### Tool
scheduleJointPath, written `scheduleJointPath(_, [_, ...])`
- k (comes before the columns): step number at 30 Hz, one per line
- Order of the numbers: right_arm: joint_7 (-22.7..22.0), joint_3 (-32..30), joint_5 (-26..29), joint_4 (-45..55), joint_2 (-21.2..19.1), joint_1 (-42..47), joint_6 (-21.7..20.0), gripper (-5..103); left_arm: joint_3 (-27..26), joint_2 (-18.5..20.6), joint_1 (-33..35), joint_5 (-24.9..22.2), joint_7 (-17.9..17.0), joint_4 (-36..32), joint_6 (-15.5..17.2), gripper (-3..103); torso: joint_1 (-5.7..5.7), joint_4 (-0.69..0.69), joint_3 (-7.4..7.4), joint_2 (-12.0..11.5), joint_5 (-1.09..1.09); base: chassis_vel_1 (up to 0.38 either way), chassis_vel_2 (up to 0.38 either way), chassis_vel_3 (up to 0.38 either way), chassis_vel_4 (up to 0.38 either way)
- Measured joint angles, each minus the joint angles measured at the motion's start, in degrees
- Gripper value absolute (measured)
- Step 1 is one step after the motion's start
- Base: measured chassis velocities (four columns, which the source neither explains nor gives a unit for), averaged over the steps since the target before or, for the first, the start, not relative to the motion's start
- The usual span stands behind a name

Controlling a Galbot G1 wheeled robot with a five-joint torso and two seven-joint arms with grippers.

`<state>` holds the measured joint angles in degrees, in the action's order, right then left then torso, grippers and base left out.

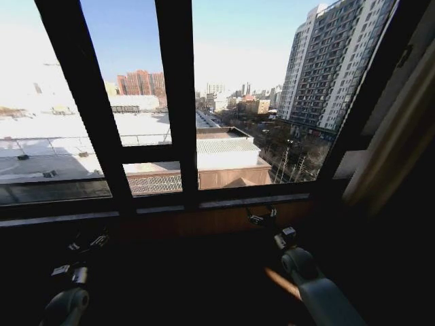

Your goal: Open the curtains by pulling them apart, changing their state from closed to fully open.

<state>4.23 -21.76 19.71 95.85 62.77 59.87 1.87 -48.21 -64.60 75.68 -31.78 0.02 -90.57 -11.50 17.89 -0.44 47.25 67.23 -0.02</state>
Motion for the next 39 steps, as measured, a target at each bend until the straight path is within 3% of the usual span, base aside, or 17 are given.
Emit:
scheduleJointPath(13, [0.0, -0.01, 0.0, -0.01, 0.0, -0.02, 0.0, 100, 0.01, 0.0, -0.02, 0.0, 0.02, 0.0, 0.0, 100, 0.05, 0.0, 0.02, -0.05, 0.01, 0.026, -0.028, -0.029, 0.025])
scheduleJointPath(27, [0.0, 0.0, 0.0, 0.0, 0.0, 0.0, 0.0, 100, 0.0, 0.0, 0.0, 0.0, 0.01, 0.0, 0.0, 100, -0.02, 0.0, -0.02, 0.02, 0.01, 0.159, -0.168, -0.172, 0.175])
scheduleJointPath(39, [0.0, 0.0, 0.0, 0.0, 0.0, -0.02, 0.0, 100, 0.01, 0.0, -0.02, 0.0, 0.01, 0.0, 0.0, 100, 0.12, -0.02, 0.05, -0.08, 0.02, -0.013, 0.003, 0.014, -0.005])
